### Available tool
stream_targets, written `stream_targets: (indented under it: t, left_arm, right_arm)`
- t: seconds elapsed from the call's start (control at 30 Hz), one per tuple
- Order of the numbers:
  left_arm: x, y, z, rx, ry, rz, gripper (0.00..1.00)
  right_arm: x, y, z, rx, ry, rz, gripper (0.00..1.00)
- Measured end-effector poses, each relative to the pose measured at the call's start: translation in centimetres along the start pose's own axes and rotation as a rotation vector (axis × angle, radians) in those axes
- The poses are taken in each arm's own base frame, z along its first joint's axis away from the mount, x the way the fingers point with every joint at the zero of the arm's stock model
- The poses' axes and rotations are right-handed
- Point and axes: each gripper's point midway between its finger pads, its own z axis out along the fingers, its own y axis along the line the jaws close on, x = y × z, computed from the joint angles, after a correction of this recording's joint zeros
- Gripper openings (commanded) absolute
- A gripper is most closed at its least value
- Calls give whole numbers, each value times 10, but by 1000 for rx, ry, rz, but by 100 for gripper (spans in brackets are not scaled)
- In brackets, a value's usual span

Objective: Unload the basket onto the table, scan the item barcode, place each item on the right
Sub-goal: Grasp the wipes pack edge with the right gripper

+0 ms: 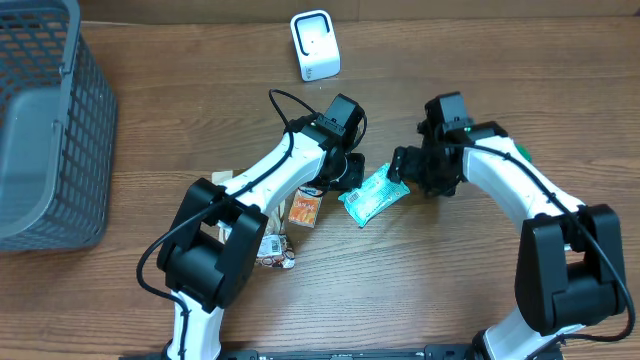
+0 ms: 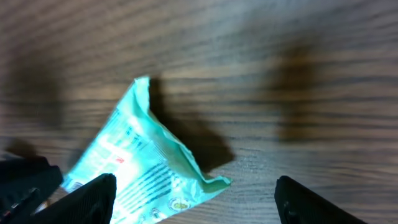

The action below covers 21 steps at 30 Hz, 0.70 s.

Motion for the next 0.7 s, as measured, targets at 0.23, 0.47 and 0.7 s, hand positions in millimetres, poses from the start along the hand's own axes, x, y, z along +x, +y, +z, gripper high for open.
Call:
stream_targets:
  t: [0.23, 0.47, 0.7]
  left_arm:
    - [5, 5, 16, -16, 31, -8, 10]
    - [5, 6, 16, -18, 30, -8, 9]
    - [4, 7, 17, -25, 28, -9, 10]
  right_arm:
    - [14, 0, 17, -54, 14, -7, 72]
    - [15, 18, 25, -189, -12, -32, 67]
    - [13, 29, 28, -277, -47, -29, 59]
